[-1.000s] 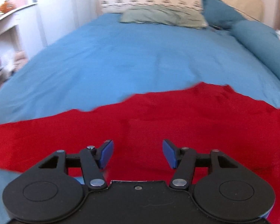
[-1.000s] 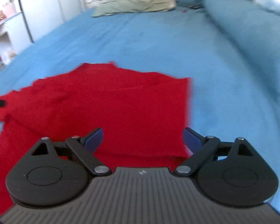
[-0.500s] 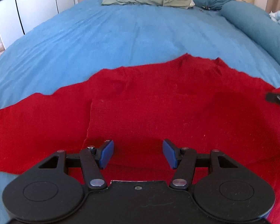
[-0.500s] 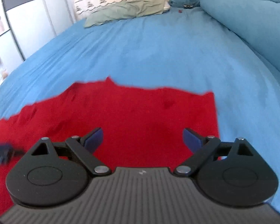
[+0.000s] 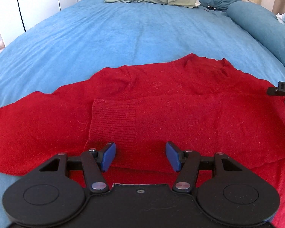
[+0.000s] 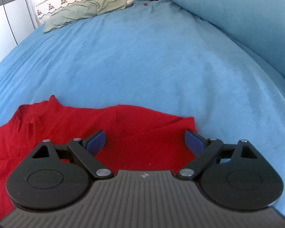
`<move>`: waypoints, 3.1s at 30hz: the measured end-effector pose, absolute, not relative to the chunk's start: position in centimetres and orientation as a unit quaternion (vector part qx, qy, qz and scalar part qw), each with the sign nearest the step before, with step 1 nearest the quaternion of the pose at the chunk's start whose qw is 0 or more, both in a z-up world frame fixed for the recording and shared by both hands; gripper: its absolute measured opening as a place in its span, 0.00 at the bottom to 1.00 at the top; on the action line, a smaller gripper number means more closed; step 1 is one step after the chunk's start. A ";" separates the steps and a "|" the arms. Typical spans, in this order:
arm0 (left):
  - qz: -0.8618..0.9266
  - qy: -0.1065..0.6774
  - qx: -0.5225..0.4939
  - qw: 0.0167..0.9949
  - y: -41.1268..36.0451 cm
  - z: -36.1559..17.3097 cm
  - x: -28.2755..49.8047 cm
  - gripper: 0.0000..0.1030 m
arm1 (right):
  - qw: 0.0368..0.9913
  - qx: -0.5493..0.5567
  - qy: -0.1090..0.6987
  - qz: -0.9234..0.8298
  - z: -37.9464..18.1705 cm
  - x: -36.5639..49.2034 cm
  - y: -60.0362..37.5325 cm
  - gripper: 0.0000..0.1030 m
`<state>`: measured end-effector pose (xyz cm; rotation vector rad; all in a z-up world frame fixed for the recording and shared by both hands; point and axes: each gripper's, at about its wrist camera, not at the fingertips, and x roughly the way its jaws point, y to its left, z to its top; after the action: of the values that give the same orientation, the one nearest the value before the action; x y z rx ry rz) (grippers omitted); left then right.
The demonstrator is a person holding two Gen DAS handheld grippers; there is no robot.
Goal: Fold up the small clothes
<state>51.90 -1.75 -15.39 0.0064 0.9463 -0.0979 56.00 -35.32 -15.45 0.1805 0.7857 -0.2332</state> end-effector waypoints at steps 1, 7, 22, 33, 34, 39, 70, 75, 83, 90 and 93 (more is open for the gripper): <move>-0.046 0.457 0.001 0.888 -1.7 -15.3 51.9 0.61 | 0.915 0.084 0.377 -0.119 -14.8 56.0 -35.3 1.00; -0.039 0.450 -0.008 0.892 -1.0 -11.9 51.2 0.61 | 0.937 0.081 0.330 -0.079 -8.6 53.1 -34.6 1.00; 0.042 0.407 -0.104 0.907 11.0 1.9 42.0 0.96 | 0.943 0.064 0.327 0.010 4.7 41.3 -20.1 1.00; 0.136 0.412 -0.229 0.872 28.4 -3.6 39.9 0.95 | 0.921 0.102 0.376 0.030 -0.3 38.4 -9.2 1.00; 0.145 0.412 -0.232 0.869 29.7 -4.3 40.0 0.94 | 0.918 0.107 0.382 0.021 -1.1 38.4 -8.3 1.00; 0.182 0.410 -0.234 0.862 35.7 -8.3 41.2 0.83 | 0.913 0.080 0.401 -0.014 -4.4 38.7 -4.7 1.00; 0.137 0.319 -0.088 0.934 29.0 -3.3 47.5 0.07 | 0.920 0.116 0.371 -0.047 -7.6 41.5 -8.3 1.00; 0.030 0.291 -0.023 0.956 17.3 1.9 49.4 0.07 | 0.924 0.130 0.353 -0.064 -4.4 41.3 -14.2 1.00; -0.124 0.303 0.012 0.945 -3.0 0.0 50.7 0.07 | 0.928 0.138 0.331 -0.097 -1.5 40.3 -25.7 1.00; -0.165 0.370 0.064 0.912 -15.0 -10.4 49.9 0.07 | 0.923 0.147 0.341 -0.102 -4.0 39.5 -33.5 1.00; -0.160 0.385 0.095 0.904 -16.9 -13.4 49.1 0.09 | 0.919 0.157 0.347 -0.097 -5.5 39.3 -35.6 1.00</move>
<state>49.13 -16.90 -13.42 0.1966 0.7958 -0.3299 39.25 -35.62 -5.54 0.3227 0.7140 -0.1986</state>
